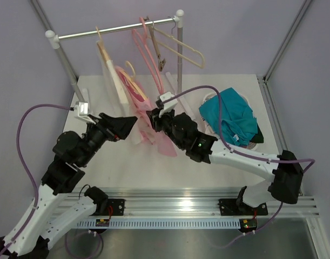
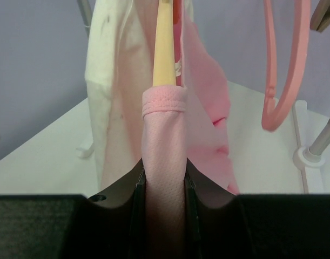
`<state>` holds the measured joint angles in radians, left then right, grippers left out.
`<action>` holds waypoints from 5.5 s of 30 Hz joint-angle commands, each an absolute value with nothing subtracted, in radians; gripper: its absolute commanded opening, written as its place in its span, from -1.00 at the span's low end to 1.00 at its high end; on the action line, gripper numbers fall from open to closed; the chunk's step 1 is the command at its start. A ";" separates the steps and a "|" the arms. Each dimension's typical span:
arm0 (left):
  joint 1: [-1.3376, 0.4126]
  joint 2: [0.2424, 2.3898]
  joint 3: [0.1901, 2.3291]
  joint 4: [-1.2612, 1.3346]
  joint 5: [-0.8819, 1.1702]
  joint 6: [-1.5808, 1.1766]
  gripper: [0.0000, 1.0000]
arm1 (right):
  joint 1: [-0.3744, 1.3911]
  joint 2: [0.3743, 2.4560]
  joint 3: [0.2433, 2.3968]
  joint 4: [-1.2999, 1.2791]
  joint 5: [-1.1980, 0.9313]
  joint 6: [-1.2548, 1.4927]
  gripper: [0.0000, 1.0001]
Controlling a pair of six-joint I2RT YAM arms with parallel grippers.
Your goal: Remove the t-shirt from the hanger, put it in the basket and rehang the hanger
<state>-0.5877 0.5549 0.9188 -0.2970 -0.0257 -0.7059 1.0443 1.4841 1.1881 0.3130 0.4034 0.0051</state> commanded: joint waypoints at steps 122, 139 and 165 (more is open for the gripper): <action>-0.723 0.765 0.908 0.215 -0.262 -0.962 -1.00 | 1.600 1.304 0.926 0.233 0.541 0.383 0.69; -0.683 0.822 1.101 0.132 -0.296 -0.795 -1.00 | 1.828 1.414 0.910 0.034 0.726 0.487 -1.00; -0.588 0.569 0.997 -0.204 0.155 -0.930 -1.00 | 1.611 1.233 0.946 -0.108 0.720 0.416 0.54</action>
